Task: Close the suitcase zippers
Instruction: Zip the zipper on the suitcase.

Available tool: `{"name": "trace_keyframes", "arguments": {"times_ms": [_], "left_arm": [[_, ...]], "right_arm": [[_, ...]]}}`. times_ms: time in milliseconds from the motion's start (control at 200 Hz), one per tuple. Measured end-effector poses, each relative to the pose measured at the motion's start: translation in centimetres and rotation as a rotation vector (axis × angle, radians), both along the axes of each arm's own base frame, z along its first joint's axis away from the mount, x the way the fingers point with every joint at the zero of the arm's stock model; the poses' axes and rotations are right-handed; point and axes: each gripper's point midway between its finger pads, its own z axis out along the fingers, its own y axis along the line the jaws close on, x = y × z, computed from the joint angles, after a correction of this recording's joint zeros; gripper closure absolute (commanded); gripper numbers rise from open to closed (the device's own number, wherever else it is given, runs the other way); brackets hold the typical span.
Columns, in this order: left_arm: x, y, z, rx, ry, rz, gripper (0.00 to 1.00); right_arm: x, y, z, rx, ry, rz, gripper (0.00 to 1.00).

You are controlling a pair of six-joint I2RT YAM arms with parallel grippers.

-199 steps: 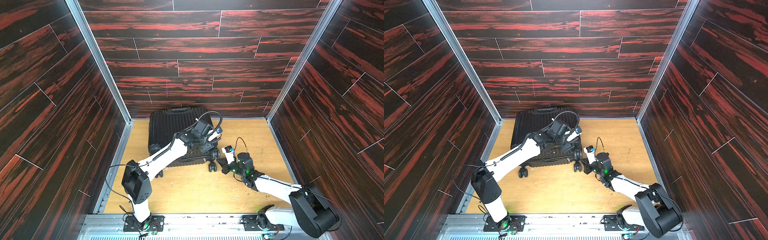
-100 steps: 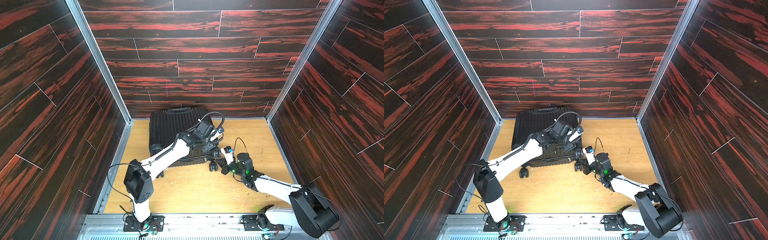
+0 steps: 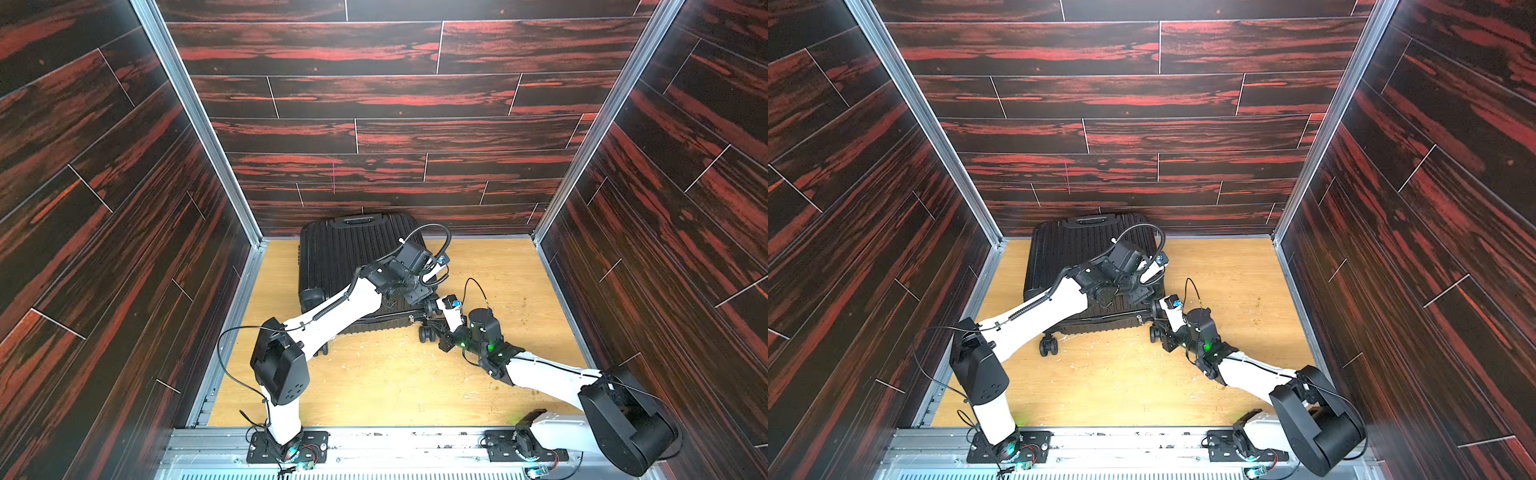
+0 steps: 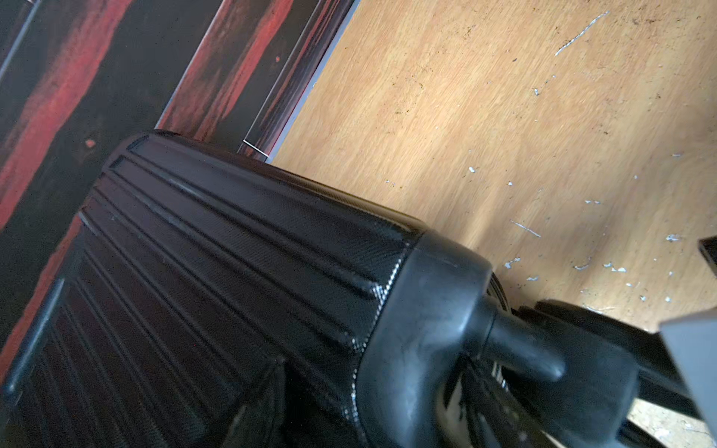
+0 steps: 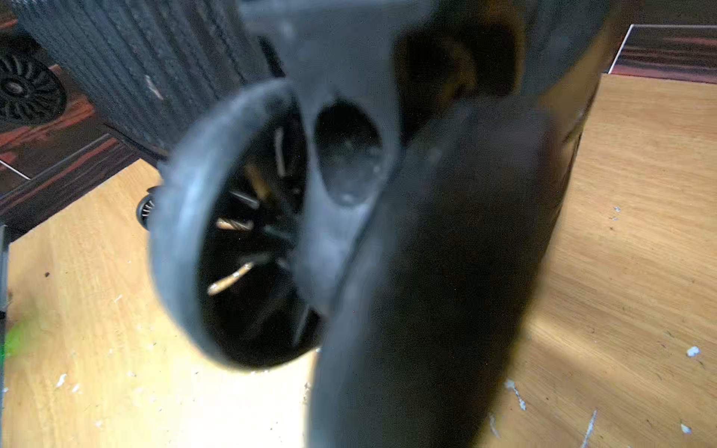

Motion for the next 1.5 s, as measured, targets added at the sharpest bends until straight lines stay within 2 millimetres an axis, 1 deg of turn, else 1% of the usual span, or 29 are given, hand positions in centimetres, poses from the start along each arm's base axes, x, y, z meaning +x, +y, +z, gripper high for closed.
{"name": "trace_keyframes", "arguments": {"times_ms": [245,596,741,967,1157,1258,1318,1503], "left_arm": [[0.0,0.0,0.0,-0.009,0.005,0.011,0.29],[0.1,-0.1,-0.2,-0.014,0.011,0.018,0.30],[0.1,-0.1,-0.2,-0.015,0.012,0.019,0.30],[0.1,-0.1,-0.2,-0.016,0.011,0.018,0.30],[0.2,-0.2,-0.1,-0.016,0.012,0.012,0.30],[0.3,-0.2,0.4,-0.020,0.023,0.004,0.30],[0.4,-0.3,0.7,-0.032,0.032,-0.005,0.29],[1.0,-0.9,1.5,-0.112,0.041,-0.041,0.28]], "right_arm": [[-0.1,0.2,0.1,-0.005,-0.006,0.009,1.00],[-0.4,1.4,0.3,-0.031,-0.002,0.034,1.00],[-0.4,1.6,0.3,-0.034,0.002,0.039,1.00],[-0.6,2.6,0.2,-0.027,0.020,0.084,1.00],[-0.4,2.6,0.1,-0.038,0.019,0.070,1.00],[-0.3,2.5,0.0,-0.052,0.011,0.047,0.91],[-0.4,2.6,0.1,-0.054,0.005,0.043,0.87],[-2.4,3.2,0.9,-0.042,-0.020,0.092,0.72]]}}
